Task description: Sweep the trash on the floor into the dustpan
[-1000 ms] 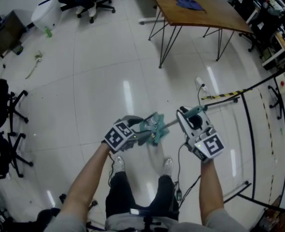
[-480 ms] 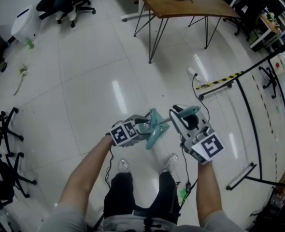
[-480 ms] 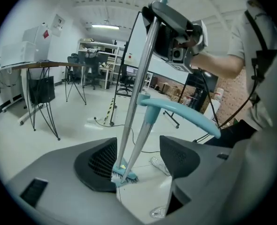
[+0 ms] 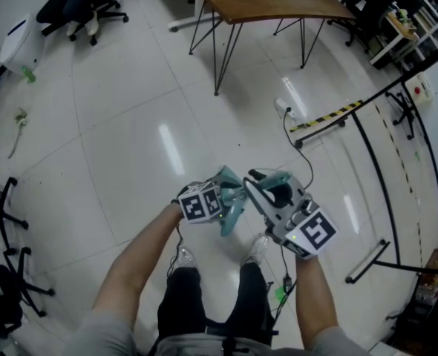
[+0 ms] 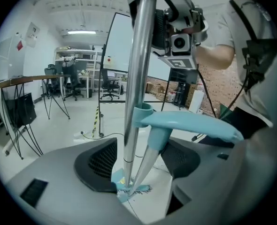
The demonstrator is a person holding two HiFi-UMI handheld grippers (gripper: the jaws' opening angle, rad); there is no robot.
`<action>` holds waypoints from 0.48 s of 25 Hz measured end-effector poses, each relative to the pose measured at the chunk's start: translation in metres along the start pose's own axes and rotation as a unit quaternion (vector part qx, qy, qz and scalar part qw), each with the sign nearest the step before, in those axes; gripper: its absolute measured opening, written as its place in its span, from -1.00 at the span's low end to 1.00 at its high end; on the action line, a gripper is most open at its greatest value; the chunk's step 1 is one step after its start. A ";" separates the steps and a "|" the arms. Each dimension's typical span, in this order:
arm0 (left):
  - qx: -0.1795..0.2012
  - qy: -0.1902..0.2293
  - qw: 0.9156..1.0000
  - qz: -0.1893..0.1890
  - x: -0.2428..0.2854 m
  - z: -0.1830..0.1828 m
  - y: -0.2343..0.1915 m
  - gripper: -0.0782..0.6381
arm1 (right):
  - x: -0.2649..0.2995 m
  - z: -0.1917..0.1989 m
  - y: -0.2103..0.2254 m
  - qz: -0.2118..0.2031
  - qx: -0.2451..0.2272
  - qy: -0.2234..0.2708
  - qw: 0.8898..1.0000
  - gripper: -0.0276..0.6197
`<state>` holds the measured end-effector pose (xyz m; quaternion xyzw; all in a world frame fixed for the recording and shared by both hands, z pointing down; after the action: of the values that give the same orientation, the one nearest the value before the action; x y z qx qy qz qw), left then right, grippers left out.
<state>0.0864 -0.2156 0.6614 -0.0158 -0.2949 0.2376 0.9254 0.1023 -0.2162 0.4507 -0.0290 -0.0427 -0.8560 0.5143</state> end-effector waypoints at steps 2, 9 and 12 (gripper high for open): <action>0.014 -0.004 1.000 0.012 0.004 -0.005 -0.003 -0.01 | -0.001 -0.001 0.004 0.002 0.009 0.001 1.000 -0.72; 0.018 0.003 1.000 0.025 0.008 -0.010 -0.004 -0.09 | -0.007 -0.001 0.013 0.008 0.028 0.008 1.000 -0.71; 0.006 0.001 1.000 0.026 0.005 -0.009 -0.004 -0.10 | -0.007 -0.001 0.011 0.002 0.038 0.008 0.999 -0.71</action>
<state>0.0971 -0.2159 0.6574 -0.0183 -0.2920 0.2629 0.9194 0.1156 -0.2156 0.4492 -0.0032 -0.0711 -0.8529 0.5172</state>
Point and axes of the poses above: the fingertips, and each gripper's own axes: x forward along the fingers, y to its right, z out of its underside, the point moved 4 cm from there along -x, backward along the fingers, and after that the axes turned 5 degrees about z, right-handed, at the moved point
